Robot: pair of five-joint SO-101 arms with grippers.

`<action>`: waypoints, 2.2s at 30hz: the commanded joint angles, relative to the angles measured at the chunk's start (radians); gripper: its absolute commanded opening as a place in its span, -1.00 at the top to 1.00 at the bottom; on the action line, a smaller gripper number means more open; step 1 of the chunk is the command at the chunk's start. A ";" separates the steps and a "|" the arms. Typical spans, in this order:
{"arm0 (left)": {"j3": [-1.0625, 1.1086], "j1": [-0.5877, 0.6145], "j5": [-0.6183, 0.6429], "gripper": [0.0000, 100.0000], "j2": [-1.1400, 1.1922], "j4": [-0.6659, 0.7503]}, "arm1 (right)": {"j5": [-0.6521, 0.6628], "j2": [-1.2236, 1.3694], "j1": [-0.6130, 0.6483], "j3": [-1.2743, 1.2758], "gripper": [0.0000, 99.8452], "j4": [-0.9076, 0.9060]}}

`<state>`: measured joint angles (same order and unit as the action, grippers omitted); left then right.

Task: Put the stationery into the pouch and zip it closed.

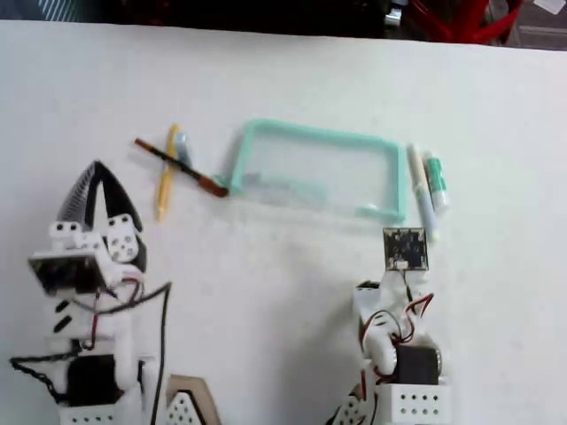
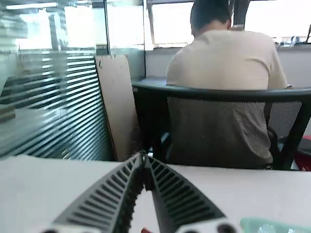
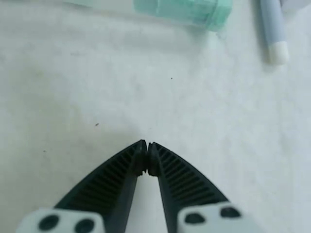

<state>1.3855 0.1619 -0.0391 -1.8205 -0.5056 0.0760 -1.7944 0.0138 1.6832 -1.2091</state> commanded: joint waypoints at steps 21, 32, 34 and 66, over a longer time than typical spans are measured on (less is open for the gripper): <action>-0.720 -0.367 -0.245 0.94 0.016 -0.608 | 0.000 -0.007 0.042 0.008 0.95 0.028; -1.091 -0.374 -0.238 0.94 0.642 -0.813 | 0.002 -0.007 0.199 0.008 0.95 0.159; -1.191 -0.374 -0.236 0.94 0.779 -0.885 | 0.002 -0.007 0.182 0.008 0.95 0.151; -2.335 -0.367 -0.008 0.66 2.482 -1.280 | 0.615 -0.005 0.010 0.008 0.96 0.124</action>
<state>-0.7933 -0.2125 -0.0713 0.5915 -1.7607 0.6790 -1.7944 0.0307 1.6832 -1.0802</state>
